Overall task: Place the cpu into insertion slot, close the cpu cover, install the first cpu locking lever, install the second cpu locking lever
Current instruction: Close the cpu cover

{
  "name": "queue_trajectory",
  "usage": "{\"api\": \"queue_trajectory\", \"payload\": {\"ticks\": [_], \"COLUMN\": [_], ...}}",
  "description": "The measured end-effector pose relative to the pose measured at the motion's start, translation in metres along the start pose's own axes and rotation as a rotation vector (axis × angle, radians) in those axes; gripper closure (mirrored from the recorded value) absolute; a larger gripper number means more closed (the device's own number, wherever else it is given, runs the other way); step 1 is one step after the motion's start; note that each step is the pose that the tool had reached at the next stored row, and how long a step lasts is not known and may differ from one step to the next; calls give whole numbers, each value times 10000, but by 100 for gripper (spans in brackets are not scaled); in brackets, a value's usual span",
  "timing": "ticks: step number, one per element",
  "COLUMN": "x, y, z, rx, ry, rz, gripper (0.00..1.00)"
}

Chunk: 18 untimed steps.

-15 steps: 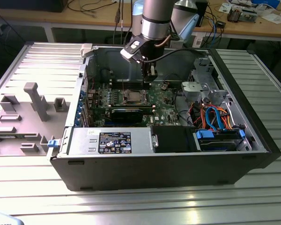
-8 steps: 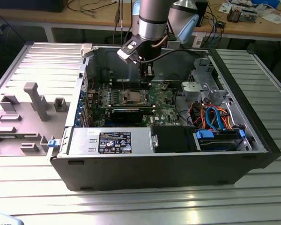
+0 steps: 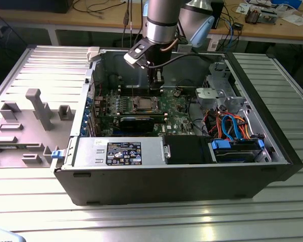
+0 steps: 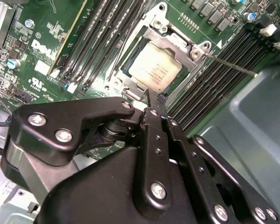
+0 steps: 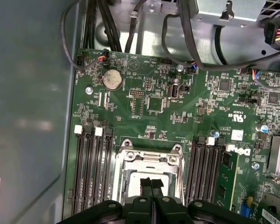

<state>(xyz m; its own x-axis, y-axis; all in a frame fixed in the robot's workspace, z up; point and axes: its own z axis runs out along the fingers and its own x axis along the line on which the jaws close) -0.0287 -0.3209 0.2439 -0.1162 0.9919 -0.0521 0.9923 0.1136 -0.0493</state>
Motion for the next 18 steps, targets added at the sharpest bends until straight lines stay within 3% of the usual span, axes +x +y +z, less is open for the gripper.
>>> {"api": "queue_trajectory", "payload": {"ticks": [7, 18], "x": [9, 23], "y": [-67, -143], "z": [24, 120], "rx": [0, 0], "ry": [0, 0], "rz": [0, 0], "gripper": [89, 89]}}
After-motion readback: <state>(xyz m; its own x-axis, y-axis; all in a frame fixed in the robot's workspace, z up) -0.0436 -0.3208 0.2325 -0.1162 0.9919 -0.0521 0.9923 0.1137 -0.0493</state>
